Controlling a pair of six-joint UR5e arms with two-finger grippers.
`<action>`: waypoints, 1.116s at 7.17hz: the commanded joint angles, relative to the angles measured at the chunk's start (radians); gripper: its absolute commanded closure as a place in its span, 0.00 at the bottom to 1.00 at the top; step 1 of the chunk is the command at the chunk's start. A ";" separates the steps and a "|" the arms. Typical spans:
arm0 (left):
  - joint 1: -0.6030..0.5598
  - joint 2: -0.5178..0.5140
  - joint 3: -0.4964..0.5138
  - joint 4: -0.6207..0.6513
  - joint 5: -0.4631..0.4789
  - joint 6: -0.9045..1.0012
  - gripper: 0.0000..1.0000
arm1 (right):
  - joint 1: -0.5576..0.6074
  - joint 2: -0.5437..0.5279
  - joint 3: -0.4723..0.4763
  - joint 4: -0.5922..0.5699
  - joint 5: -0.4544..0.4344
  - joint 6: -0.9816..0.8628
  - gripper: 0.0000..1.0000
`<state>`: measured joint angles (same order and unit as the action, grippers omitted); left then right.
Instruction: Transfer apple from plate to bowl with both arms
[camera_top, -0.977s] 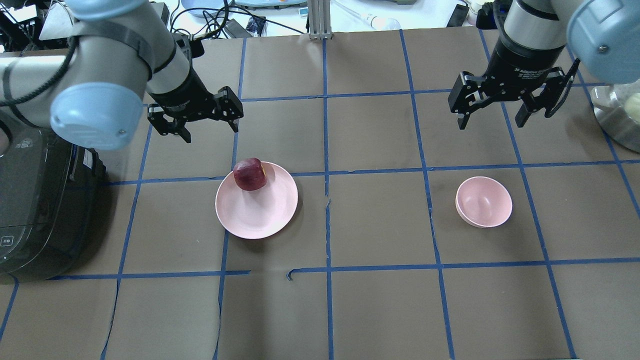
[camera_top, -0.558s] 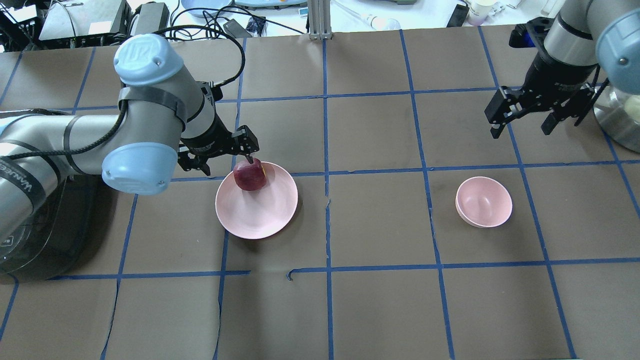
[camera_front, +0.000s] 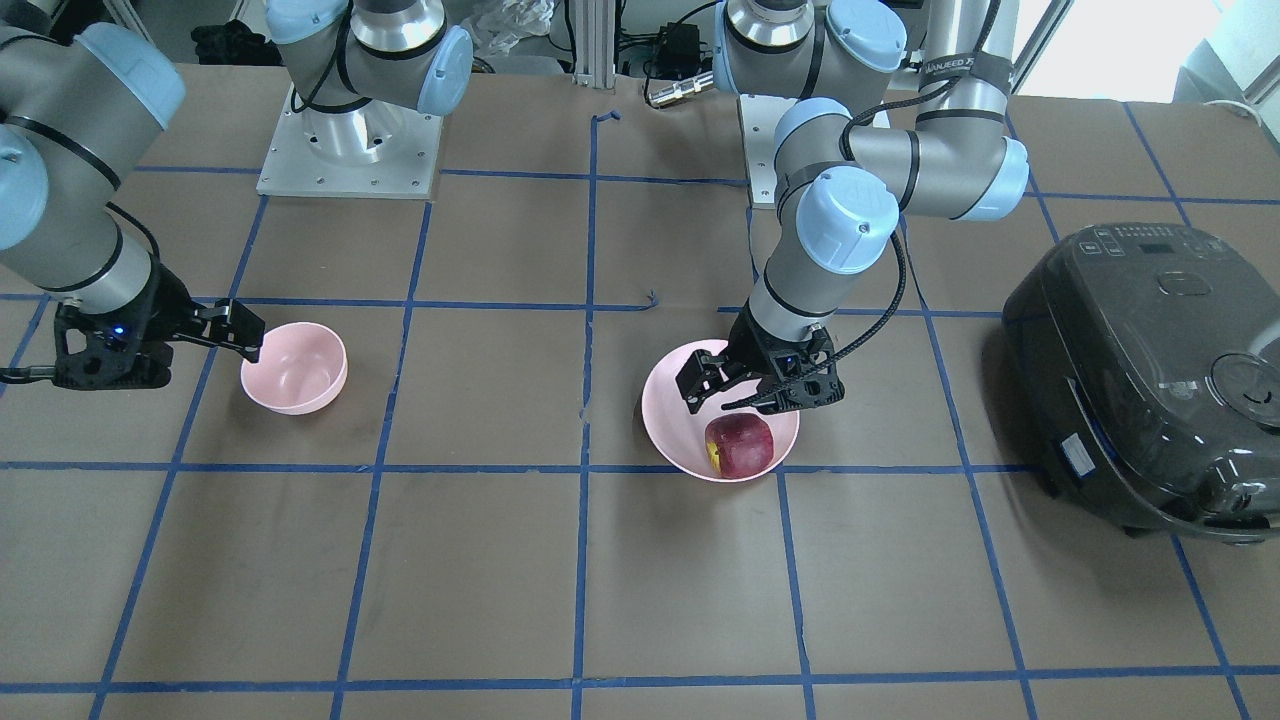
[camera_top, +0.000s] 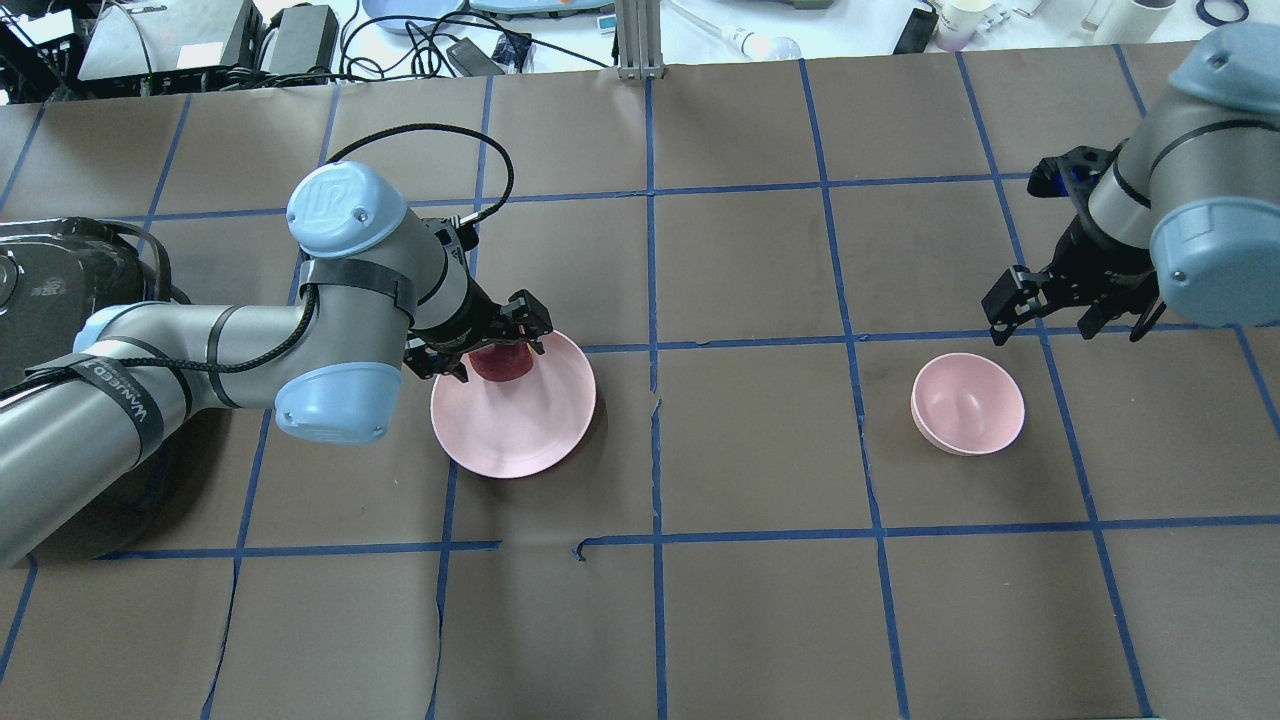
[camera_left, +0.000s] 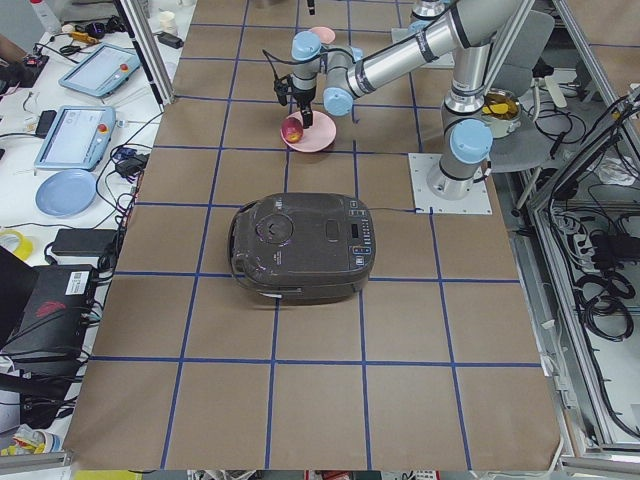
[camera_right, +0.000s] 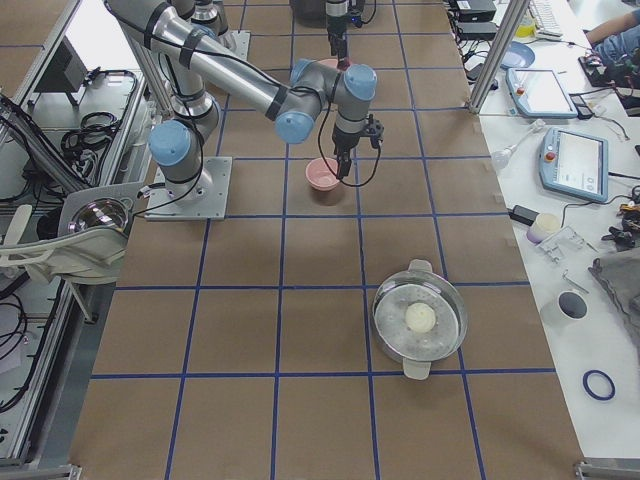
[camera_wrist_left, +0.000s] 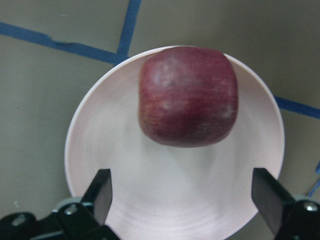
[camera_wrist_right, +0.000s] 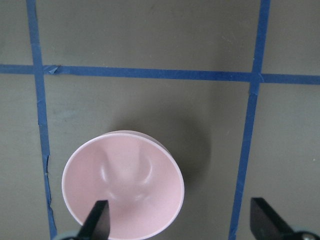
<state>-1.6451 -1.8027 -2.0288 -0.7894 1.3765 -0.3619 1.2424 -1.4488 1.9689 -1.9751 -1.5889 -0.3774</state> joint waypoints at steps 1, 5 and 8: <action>0.001 -0.050 -0.002 0.070 -0.070 -0.005 0.00 | -0.004 0.054 0.094 -0.096 -0.002 -0.011 0.00; 0.001 -0.046 0.004 0.070 0.036 0.004 0.00 | -0.008 0.084 0.111 -0.085 -0.008 0.004 0.68; -0.001 -0.052 0.047 0.070 0.038 0.239 0.00 | -0.006 0.074 0.104 -0.068 -0.035 -0.009 1.00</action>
<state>-1.6461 -1.8497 -1.9986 -0.7195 1.4154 -0.2053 1.2357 -1.3701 2.0765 -2.0543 -1.6078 -0.3845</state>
